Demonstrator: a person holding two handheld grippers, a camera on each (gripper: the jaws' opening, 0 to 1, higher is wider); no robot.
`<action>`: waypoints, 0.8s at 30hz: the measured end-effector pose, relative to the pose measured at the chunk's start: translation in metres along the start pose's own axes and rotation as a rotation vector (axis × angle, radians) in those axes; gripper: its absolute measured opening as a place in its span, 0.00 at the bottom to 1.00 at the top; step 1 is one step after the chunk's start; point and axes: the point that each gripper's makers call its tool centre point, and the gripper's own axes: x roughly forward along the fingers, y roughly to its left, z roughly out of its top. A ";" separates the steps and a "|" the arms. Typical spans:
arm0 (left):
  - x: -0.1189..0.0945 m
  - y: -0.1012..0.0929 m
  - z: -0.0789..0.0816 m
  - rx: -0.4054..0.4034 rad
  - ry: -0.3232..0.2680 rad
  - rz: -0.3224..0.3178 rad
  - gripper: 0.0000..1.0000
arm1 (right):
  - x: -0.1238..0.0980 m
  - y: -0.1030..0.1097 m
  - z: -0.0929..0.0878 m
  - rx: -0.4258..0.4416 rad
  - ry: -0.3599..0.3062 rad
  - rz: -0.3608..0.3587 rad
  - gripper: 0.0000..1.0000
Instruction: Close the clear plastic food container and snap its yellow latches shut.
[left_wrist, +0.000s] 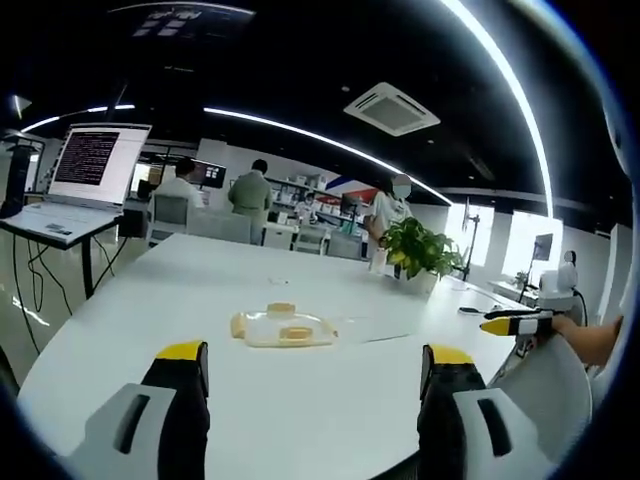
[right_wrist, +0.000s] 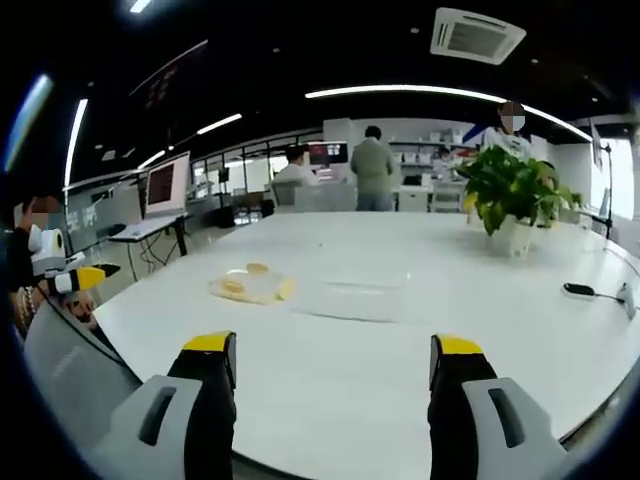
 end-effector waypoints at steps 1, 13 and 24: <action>0.000 0.000 0.000 -0.001 -0.001 0.001 0.83 | 0.000 0.000 0.000 -0.001 0.000 0.000 0.77; -0.001 0.007 -0.003 -0.002 0.009 0.025 0.84 | 0.003 0.002 -0.005 -0.019 0.024 0.025 0.77; 0.000 0.009 -0.006 0.002 0.031 0.033 0.82 | 0.004 0.004 -0.007 -0.025 0.029 0.049 0.74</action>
